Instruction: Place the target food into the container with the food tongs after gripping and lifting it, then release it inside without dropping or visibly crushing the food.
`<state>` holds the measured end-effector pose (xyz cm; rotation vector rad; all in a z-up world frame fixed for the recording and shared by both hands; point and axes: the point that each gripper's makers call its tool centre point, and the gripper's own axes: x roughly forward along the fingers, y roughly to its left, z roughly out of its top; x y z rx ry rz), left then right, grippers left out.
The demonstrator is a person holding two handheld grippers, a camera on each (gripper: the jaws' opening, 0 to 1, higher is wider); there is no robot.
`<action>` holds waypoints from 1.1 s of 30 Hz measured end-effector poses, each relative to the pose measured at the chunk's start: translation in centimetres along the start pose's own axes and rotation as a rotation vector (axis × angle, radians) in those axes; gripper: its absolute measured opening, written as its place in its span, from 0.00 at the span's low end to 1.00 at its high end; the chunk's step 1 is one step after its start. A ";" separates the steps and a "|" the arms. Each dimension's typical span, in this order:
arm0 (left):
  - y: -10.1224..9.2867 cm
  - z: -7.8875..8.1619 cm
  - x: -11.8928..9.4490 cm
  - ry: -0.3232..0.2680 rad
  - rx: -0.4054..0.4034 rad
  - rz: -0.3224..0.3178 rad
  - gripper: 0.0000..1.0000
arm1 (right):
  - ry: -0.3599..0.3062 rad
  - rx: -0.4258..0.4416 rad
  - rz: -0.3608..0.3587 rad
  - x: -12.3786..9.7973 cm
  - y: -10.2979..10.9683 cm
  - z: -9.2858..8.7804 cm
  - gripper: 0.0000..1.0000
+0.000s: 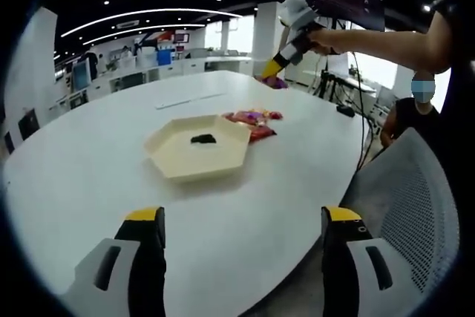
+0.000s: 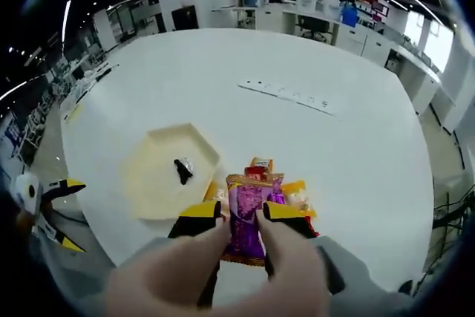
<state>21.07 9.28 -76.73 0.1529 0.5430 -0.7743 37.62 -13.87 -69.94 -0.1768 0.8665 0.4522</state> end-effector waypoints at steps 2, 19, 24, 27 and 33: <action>0.0 0.0 0.0 0.000 0.002 -0.002 0.84 | -0.014 -0.020 -0.004 -0.5 0.1 0.6 0.22; -0.1 -0.1 0.1 0.003 0.003 -0.010 0.83 | -0.059 -0.060 -0.010 -2.6 0.8 3.0 0.22; -0.2 0.0 0.1 -0.003 -0.004 -0.017 0.83 | -0.060 -0.063 -0.001 -2.4 1.5 3.4 0.22; 0.1 0.0 0.0 -0.006 -0.011 -0.006 0.82 | -0.062 -0.076 0.005 -2.1 2.3 4.0 0.22; 0.2 0.2 -0.1 -0.018 -0.025 -0.003 0.83 | -0.069 -0.102 0.033 -1.3 4.0 5.1 0.22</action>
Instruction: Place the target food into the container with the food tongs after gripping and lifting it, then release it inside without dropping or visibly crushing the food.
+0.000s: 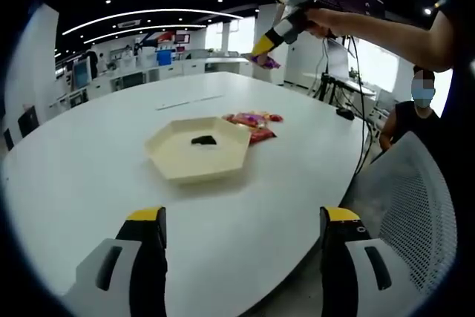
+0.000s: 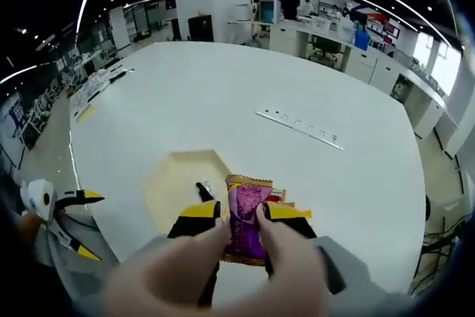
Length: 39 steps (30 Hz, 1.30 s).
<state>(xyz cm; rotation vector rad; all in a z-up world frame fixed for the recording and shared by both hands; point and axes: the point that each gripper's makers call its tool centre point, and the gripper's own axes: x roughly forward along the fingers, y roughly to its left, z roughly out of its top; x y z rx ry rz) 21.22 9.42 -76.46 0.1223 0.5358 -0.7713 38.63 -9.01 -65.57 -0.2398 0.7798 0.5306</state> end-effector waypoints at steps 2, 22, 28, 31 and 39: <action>0.0 0.0 0.0 -0.002 -0.025 -0.007 0.85 | 0.001 -0.007 0.007 0.4 0.6 0.3 0.22; 0.0 0.4 -0.1 -0.021 -0.016 0.002 0.85 | -0.026 -0.102 0.134 3.0 7.6 4.4 0.22; 0.0 0.3 -0.1 -0.013 -0.010 0.002 0.85 | -0.020 -0.149 0.170 3.9 9.3 5.1 0.23; 0.0 0.3 -0.1 -0.012 -0.009 0.004 0.85 | -0.019 -0.153 0.183 4.1 9.5 5.2 0.22; 0.0 0.3 -0.1 -0.012 -0.005 0.005 0.84 | -0.046 -0.157 0.190 3.9 9.7 6.5 0.23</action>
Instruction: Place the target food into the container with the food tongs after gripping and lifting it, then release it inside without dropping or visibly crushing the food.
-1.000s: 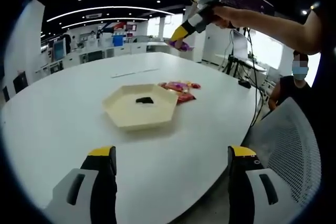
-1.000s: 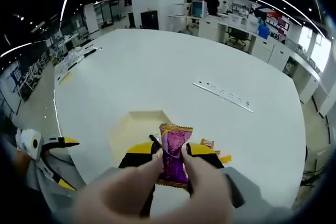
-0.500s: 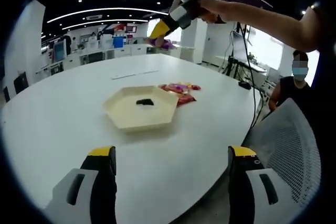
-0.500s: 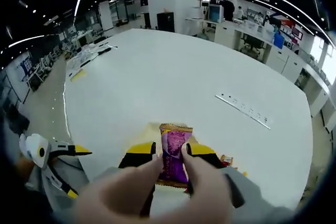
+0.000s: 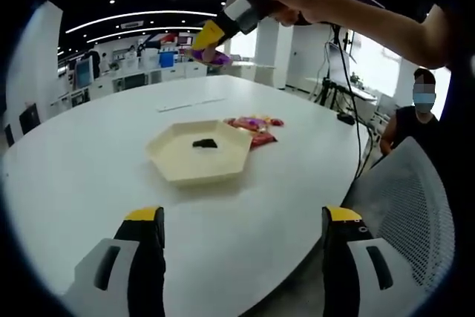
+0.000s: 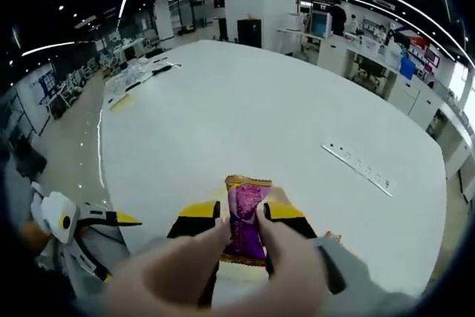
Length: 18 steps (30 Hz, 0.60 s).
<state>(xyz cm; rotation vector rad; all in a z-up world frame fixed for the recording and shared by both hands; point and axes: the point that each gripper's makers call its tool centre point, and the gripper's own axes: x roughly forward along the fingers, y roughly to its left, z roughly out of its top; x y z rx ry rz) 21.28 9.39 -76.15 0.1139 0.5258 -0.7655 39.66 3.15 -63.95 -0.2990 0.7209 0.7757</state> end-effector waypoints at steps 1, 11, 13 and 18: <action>0.0 0.0 0.0 0.000 0.000 0.000 0.84 | -0.021 0.000 0.010 -0.1 0.1 0.5 0.26; 0.0 0.1 0.0 -0.003 0.002 0.002 0.84 | -0.062 -0.028 0.018 -0.4 0.8 1.7 0.27; 0.0 0.1 -0.1 -0.003 0.003 0.005 0.84 | -0.061 -0.027 0.012 -0.6 0.9 1.6 0.27; 0.0 0.0 0.0 0.003 0.007 0.002 0.84 | -0.063 -0.016 0.002 -1.2 0.7 1.2 0.27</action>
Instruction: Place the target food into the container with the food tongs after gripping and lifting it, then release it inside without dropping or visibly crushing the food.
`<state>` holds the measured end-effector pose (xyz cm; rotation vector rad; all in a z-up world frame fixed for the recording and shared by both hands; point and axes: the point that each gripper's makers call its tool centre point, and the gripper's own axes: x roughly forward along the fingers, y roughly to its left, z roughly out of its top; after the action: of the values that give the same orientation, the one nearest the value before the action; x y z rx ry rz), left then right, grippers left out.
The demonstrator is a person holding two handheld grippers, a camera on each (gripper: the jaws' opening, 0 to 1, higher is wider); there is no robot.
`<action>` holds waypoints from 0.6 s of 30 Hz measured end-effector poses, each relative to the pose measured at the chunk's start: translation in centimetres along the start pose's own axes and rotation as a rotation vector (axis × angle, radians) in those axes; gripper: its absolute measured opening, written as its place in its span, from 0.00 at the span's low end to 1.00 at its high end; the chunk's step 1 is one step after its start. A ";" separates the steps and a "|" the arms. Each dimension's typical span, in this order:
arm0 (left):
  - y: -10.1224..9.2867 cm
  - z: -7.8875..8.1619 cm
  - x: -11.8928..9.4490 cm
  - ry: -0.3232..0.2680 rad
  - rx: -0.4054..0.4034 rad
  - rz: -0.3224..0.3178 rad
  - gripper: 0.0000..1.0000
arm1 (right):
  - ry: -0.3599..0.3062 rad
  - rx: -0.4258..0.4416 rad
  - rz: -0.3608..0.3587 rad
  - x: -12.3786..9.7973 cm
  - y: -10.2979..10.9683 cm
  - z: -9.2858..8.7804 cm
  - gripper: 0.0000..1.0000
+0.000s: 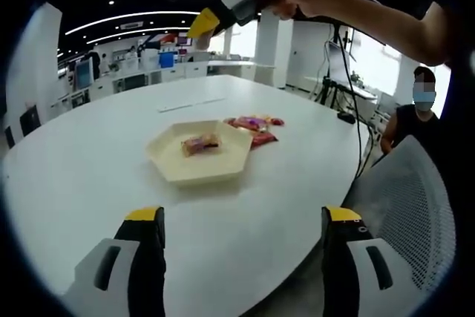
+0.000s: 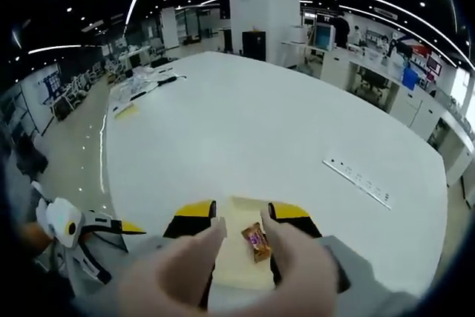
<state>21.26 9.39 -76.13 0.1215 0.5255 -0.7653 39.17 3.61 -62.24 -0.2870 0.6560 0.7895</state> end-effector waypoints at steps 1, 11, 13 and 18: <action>0.0 0.0 0.0 0.000 0.001 -0.001 0.84 | -0.001 0.003 -0.004 -0.2 -0.1 -0.1 0.27; -0.1 -0.3 0.1 0.014 0.001 -0.001 0.83 | 0.032 0.048 -0.051 -1.1 -3.1 -3.3 0.27; 0.0 -0.2 0.0 0.012 -0.004 0.001 0.84 | 0.040 0.058 -0.060 -1.3 -3.8 -4.1 0.27; 0.0 -0.4 0.1 0.020 0.002 0.000 0.83 | 0.071 0.091 -0.080 -1.8 -5.3 -6.5 0.27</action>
<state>21.14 9.41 -76.56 0.1315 0.5441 -0.7649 39.29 -4.05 -66.05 -0.2575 0.7408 0.6728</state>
